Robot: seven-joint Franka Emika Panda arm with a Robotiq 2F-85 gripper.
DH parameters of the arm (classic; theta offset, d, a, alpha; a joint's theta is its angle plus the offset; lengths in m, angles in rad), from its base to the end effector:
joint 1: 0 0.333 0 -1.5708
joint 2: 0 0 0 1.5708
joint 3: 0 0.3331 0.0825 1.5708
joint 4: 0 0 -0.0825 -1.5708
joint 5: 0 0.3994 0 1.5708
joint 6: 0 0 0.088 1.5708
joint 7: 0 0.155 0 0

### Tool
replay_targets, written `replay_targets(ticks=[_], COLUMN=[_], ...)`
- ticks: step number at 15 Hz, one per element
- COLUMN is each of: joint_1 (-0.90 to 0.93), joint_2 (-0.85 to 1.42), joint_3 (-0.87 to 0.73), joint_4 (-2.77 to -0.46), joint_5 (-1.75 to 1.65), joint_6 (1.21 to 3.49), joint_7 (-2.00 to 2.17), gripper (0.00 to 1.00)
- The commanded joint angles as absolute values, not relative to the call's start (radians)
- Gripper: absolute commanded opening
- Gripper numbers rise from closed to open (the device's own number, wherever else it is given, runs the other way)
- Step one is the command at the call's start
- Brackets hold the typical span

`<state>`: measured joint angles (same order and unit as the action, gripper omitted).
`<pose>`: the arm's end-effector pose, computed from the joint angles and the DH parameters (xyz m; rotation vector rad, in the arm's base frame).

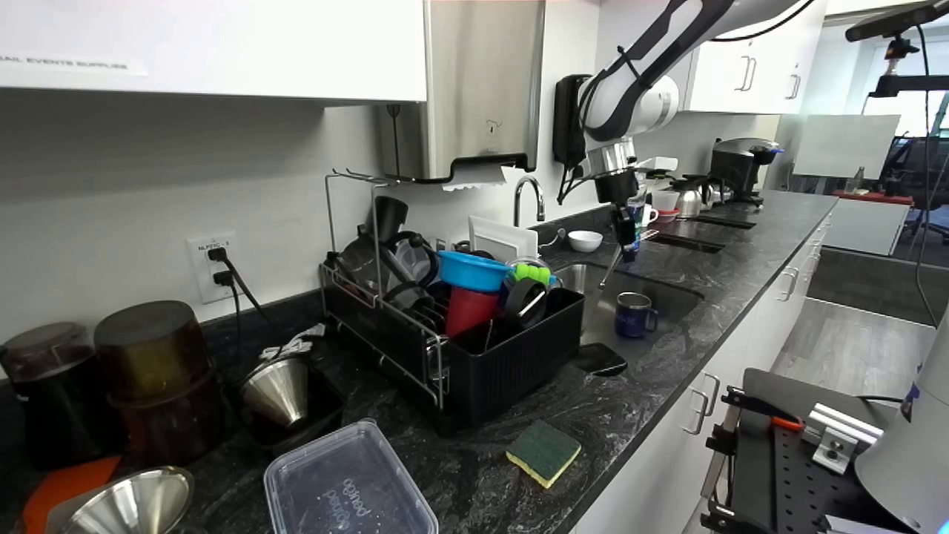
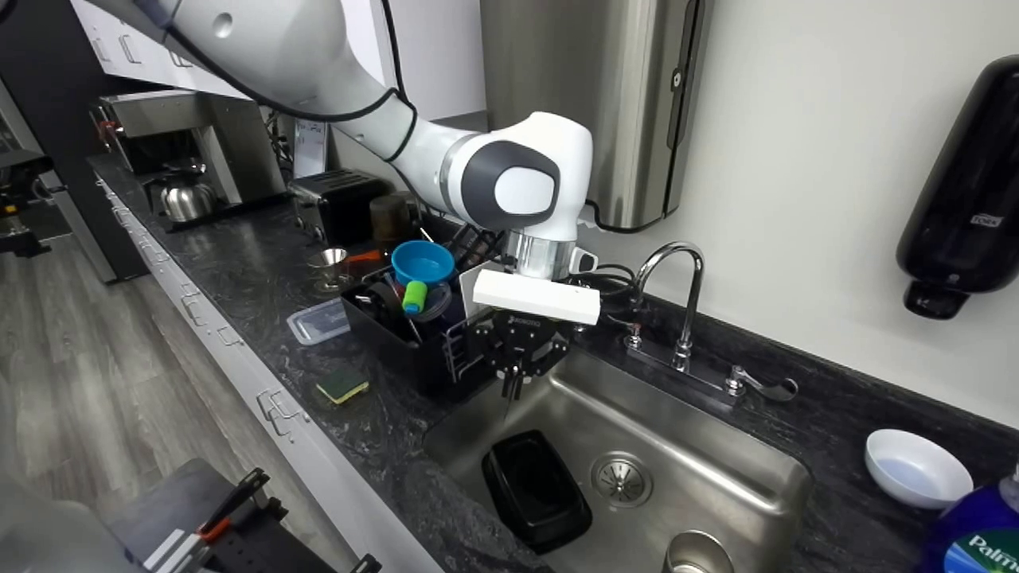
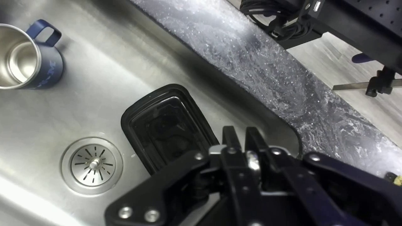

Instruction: Remove the knife from the dish rack and put it in the sink

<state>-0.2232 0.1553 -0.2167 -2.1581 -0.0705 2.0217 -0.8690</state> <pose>0.4700 -0.2300 0.2686 -2.9269 -0.6957 0.4319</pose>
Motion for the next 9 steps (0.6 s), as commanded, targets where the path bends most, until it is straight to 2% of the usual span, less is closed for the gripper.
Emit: replay_targets(ticks=[1,9], joint_1=[-0.255,-0.305], joint_2=[0.185,0.262], joint_3=[-0.22,-0.211], joint_4=[-2.193,-2.238], joint_5=[-0.094,-0.065], joint_6=[2.073,2.189], joint_7=[-0.879,-0.911], gripper=[0.03,0.03])
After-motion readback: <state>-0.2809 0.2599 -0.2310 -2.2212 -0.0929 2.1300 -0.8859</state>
